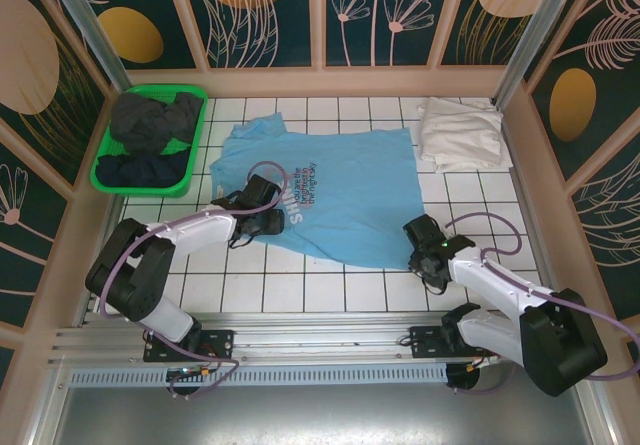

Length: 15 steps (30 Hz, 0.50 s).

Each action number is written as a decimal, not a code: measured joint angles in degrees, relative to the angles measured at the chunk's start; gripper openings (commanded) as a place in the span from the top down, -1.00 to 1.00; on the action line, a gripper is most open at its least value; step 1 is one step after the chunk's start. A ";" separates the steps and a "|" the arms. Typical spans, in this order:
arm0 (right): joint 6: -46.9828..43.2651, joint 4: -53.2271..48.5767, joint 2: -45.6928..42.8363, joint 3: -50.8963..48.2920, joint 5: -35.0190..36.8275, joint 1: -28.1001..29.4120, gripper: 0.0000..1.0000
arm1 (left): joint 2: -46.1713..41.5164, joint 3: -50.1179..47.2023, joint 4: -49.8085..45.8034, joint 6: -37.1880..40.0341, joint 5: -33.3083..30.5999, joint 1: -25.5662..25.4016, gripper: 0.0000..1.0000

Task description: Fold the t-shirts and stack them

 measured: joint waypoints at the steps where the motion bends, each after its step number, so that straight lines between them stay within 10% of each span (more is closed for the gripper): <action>1: -0.37 1.11 0.04 0.00 0.00 -0.09 0.61 | 0.26 0.00 0.33 -0.07 0.15 0.00 0.12; 15: -4.44 5.40 0.09 3.74 0.22 -0.20 0.97 | 3.15 0.00 2.23 -0.22 1.79 0.00 1.00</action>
